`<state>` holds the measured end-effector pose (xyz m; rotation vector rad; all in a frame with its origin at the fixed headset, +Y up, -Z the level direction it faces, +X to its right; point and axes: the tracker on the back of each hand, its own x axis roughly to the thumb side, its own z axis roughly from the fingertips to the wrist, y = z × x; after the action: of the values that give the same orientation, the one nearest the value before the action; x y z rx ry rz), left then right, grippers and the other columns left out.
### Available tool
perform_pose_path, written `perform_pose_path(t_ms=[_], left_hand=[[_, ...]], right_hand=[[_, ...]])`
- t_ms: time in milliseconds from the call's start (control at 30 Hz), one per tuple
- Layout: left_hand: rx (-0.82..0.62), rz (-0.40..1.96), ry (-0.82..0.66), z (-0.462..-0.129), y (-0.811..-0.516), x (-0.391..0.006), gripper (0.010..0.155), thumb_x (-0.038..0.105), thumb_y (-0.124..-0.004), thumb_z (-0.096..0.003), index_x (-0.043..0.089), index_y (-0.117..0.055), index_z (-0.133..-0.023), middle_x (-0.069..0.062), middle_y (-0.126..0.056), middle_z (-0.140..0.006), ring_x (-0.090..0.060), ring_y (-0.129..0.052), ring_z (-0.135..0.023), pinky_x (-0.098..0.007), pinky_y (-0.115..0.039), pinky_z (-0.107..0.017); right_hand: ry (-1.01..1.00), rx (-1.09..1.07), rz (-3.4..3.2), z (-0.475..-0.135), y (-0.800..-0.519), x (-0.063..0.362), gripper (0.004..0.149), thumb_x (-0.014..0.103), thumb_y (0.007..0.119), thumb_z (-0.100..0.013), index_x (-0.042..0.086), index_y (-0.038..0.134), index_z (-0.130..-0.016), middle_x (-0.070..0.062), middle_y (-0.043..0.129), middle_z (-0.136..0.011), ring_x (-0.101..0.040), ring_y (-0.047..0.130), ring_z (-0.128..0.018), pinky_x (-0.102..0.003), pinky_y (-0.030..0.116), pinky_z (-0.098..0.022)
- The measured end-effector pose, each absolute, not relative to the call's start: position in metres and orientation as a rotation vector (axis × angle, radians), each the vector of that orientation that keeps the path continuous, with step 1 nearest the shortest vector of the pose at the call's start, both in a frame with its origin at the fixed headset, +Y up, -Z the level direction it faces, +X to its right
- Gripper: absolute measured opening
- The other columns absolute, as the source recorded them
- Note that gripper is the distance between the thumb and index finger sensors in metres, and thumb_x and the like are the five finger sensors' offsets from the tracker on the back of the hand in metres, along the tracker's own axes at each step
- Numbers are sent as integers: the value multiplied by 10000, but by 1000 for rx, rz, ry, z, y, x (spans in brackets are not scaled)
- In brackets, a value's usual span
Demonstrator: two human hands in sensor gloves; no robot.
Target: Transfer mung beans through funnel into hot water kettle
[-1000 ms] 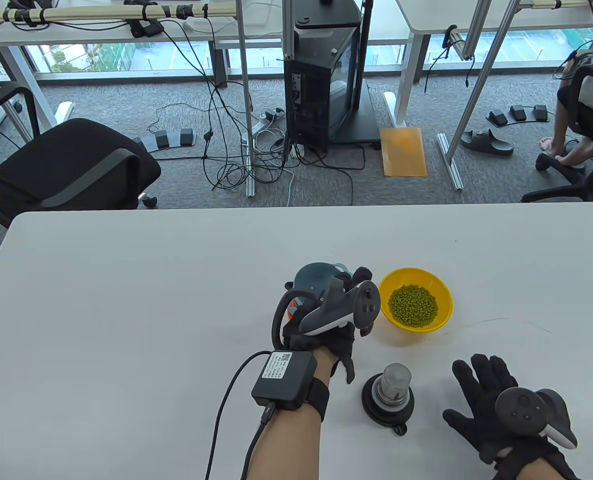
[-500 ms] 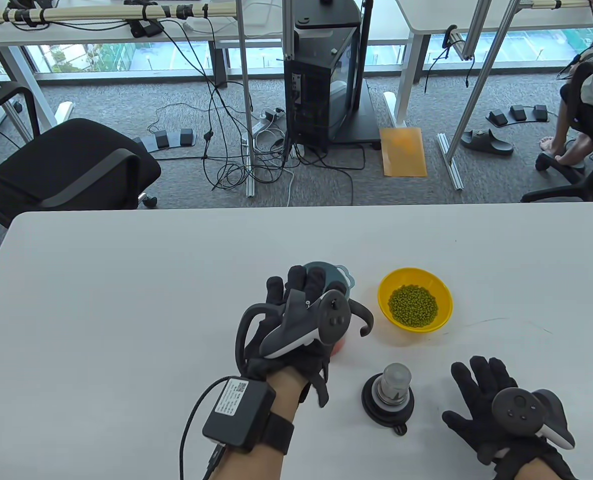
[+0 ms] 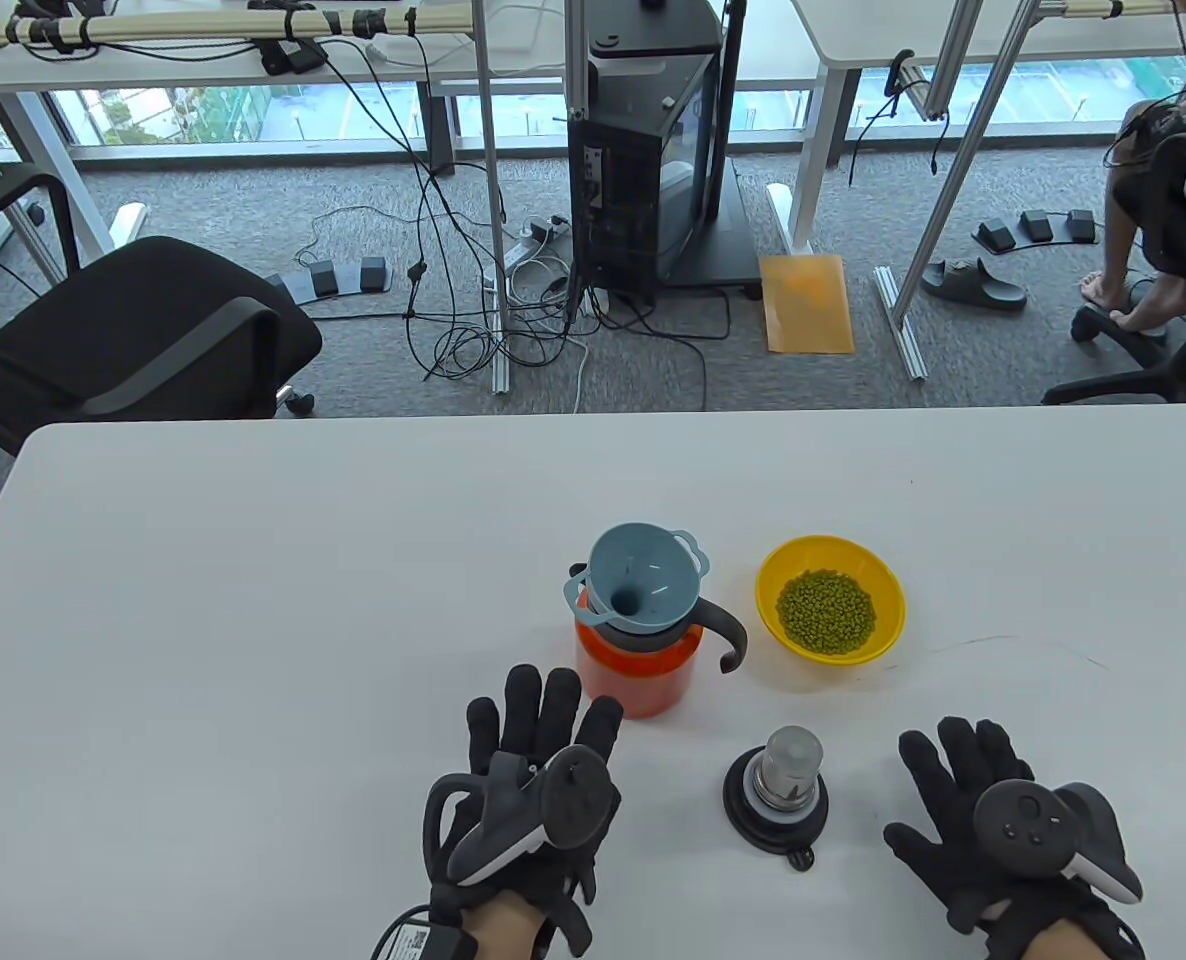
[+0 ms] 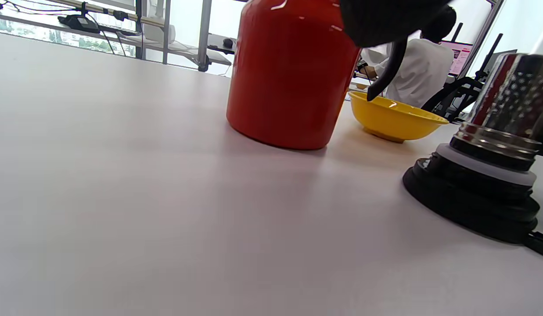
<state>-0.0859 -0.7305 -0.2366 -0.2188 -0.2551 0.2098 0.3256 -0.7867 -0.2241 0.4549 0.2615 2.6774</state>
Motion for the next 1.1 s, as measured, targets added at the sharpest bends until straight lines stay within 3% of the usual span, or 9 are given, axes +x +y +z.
perform_pose_path(t_ms=[233,533,800,1100], left_hand=[[-209,161,-203,-246,-771,-94,773,494,-692,-491,361,-239,-1103,-21,-18,-1138,-367,122,-995,-668,-42,-687],[-213,168,-175,-246,-779,-98,755,499,-684,-495,359,-260,-1104,-29,-23,-1138,-374,138,-982,-666,-29,-677],[-267,124,-216,-244,-788,-88,770,508,-674,-497,356,-233,-1110,-19,-9,-1140,-369,145,-982,-665,-25,-678],[-284,132,-207,-242,-788,-86,767,508,-675,-496,353,-244,-1111,-25,-16,-1143,-372,140,-984,-666,-27,-678]], right_hand=[[284,437,2700,-224,-788,324,852,468,734,-541,63,266,-1126,-344,46,-1040,-638,-46,-860,-810,143,-531],[195,401,2702,-234,-771,326,793,437,741,-539,107,336,-1135,-349,101,-1056,-640,-9,-878,-814,154,-534],[252,300,2590,-280,-749,321,765,430,732,-542,144,347,-1137,-352,129,-1060,-646,26,-889,-815,171,-538],[411,48,2408,-345,-756,325,766,434,710,-546,129,324,-1133,-370,181,-1060,-656,66,-896,-818,181,-536]])
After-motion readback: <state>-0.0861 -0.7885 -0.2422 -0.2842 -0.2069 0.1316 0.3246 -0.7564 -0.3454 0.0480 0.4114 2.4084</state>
